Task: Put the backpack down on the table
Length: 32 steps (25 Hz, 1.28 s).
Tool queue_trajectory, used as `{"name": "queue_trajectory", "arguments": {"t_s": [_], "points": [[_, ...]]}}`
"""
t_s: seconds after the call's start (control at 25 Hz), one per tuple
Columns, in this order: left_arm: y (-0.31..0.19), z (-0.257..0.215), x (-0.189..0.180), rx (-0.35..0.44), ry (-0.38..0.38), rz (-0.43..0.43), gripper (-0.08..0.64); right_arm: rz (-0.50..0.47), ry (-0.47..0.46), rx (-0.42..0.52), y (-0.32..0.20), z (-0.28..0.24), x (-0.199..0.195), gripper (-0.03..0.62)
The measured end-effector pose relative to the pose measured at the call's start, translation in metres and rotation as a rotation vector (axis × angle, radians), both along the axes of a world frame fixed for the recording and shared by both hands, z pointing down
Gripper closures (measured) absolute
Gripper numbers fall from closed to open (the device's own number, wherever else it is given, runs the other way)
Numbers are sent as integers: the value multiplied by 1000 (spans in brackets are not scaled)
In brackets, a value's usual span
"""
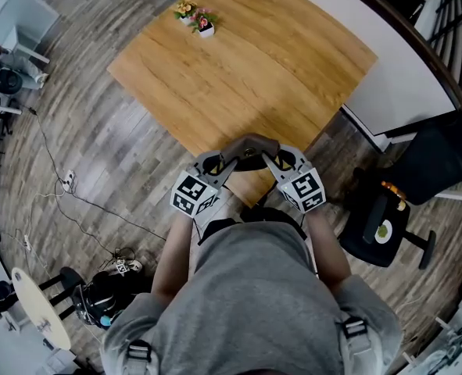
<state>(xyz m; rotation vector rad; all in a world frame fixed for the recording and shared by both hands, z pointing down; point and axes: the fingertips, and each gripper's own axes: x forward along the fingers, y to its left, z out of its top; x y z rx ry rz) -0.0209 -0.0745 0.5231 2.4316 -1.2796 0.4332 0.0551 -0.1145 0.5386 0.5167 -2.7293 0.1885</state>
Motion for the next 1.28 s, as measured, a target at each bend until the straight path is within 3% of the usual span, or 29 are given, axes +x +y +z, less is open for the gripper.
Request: {"name": "queue_trajectory", "arguments": {"t_s": [0.48, 0.8, 1.28], "points": [[-22, 6, 2, 3, -31, -39, 474, -44, -1, 24, -25, 5, 0, 512], [-41, 5, -10, -7, -57, -24, 472, -65, 16, 34, -43, 5, -12, 509], [-87, 19, -37, -25, -58, 37, 469, -21, 45, 43, -85, 11, -38, 509]]}}
